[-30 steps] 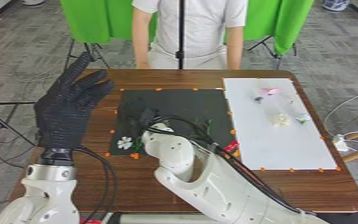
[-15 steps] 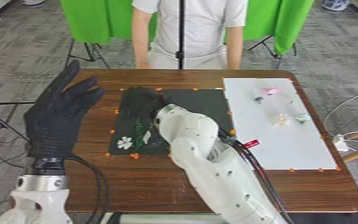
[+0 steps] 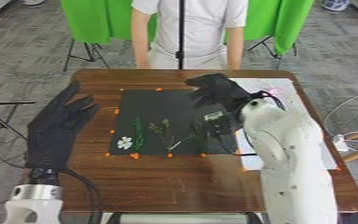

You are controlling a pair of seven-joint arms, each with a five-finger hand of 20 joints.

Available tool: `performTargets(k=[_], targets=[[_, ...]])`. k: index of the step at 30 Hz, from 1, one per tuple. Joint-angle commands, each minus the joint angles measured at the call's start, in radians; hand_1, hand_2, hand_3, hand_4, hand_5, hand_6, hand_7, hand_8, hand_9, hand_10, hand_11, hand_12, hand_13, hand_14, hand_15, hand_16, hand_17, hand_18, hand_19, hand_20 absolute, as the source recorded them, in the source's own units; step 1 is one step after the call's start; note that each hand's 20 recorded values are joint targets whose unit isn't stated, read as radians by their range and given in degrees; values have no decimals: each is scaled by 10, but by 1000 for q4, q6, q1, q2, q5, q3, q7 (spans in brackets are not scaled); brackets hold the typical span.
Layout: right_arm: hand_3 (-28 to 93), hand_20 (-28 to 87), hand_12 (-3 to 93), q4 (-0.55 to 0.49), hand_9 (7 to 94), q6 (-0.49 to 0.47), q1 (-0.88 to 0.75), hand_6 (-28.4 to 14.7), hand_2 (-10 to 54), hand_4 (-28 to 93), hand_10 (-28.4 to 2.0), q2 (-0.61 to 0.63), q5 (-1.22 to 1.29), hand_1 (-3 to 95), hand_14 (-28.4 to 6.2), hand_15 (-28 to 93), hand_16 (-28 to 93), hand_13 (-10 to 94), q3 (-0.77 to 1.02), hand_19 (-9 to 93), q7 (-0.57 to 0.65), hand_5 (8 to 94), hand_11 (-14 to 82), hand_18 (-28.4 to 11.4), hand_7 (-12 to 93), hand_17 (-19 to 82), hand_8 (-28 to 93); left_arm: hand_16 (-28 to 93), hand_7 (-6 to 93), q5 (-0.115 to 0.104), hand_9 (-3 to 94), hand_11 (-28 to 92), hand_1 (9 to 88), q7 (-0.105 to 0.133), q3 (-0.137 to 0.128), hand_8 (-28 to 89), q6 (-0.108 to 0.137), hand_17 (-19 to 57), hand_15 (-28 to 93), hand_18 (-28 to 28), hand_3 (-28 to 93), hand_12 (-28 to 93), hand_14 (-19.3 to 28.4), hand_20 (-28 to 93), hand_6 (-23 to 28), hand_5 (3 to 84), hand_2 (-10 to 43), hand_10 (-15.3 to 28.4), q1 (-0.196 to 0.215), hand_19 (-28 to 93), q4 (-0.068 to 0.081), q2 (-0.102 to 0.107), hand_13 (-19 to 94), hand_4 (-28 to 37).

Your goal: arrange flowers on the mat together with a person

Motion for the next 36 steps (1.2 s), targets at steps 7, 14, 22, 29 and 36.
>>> performTargets(k=[7, 14, 22, 29, 36], targets=[[791, 123, 108, -64, 469, 141, -322, 11, 75, -283, -158, 98, 554, 171, -217, 252, 130, 388, 144, 493, -258, 402, 78, -183, 100, 32, -122, -105, 93, -44, 342, 188, 203, 99, 40, -95, -17, -76, 421, 238, 773, 82, 262, -29, 78, 365, 91, 190, 14, 574, 56, 15, 268, -283], [777, 127, 112, -48, 432, 142, -374, 16, 106, -283, -148, 143, 525, 134, -223, 208, 156, 359, 110, 442, -377, 358, 58, -183, 93, 22, -117, -86, 95, -67, 326, 177, 198, 132, 70, -97, 15, -82, 391, 233, 778, 81, 252, -9, 66, 346, 90, 181, 2, 550, 71, 41, 260, -283], [780, 140, 114, -52, 443, 226, -429, 22, 114, -283, -145, 188, 495, 125, -220, 220, 171, 374, 82, 439, -476, 352, 65, -186, 101, 21, -120, -77, 104, -77, 330, 187, 199, 132, 105, -100, 18, -81, 407, 231, 778, 88, 259, 17, 64, 340, 90, 184, -8, 550, 79, 50, 261, -283], [783, 152, 115, -51, 453, 211, -452, 23, 115, -283, -147, 179, 489, 126, -217, 238, 169, 382, 111, 450, -482, 360, 71, -187, 107, 25, -123, -84, 102, -78, 345, 196, 202, 127, 95, -100, 16, -78, 433, 236, 777, 88, 265, 31, 66, 344, 91, 190, 1, 560, 78, 49, 270, -283], [791, 171, 115, -57, 479, 163, -476, 24, 115, -283, -153, 164, 472, 127, -217, 295, 159, 416, 152, 490, -476, 375, 85, -192, 113, 37, -128, -88, 102, -72, 353, 207, 202, 108, 84, -98, 10, -72, 448, 242, 778, 91, 268, 45, 69, 346, 91, 198, 8, 582, 78, 36, 274, -283]])
